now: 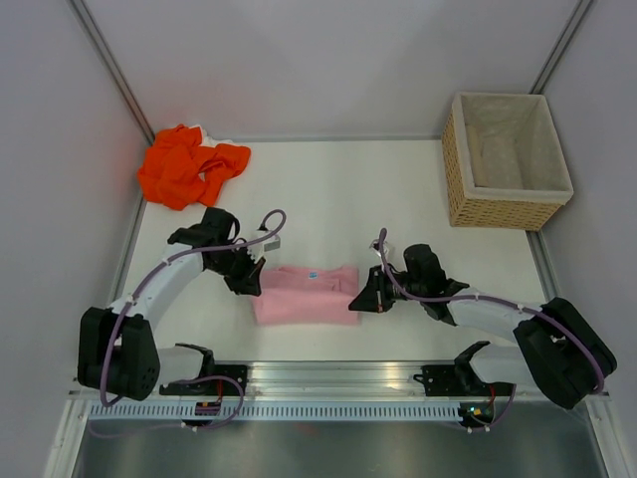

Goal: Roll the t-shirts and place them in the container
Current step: Roll the tshirt

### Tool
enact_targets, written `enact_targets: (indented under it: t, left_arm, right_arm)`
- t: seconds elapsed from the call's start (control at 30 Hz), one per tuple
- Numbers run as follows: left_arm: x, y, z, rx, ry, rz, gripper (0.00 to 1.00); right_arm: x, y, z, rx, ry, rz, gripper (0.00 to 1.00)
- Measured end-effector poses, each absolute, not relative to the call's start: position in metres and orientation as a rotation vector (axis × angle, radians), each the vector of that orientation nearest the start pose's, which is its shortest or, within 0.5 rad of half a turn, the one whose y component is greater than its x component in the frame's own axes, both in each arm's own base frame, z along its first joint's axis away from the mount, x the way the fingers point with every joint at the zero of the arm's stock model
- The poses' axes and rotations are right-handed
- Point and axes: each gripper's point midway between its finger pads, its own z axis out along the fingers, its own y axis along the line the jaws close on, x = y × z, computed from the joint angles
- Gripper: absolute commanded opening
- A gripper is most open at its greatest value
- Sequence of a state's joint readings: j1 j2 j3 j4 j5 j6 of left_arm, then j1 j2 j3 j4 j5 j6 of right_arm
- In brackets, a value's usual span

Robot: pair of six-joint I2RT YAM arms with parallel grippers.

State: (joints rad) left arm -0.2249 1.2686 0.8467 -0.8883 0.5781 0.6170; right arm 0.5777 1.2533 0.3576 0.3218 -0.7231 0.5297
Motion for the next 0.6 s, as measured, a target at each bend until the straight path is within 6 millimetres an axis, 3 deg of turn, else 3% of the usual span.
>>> enact_targets:
  t: [0.17, 0.3, 0.6]
  left_arm:
    - [0.199, -0.124, 0.072, 1.152, 2.49, -0.749, 0.02]
    - [0.22, -0.126, 0.06, 1.096, 2.532, -0.717, 0.04]
    - [0.247, -0.111, 0.032, 0.998, 2.626, -0.541, 0.19]
  right_arm:
    - [0.177, 0.256, 0.066, -0.448, 2.324, 1.373, 0.0]
    - [0.195, 0.248, 0.047, -0.334, 2.396, 1.353, 0.0]
    - [0.211, 0.24, 0.017, -0.213, 2.495, 1.293, 0.01]
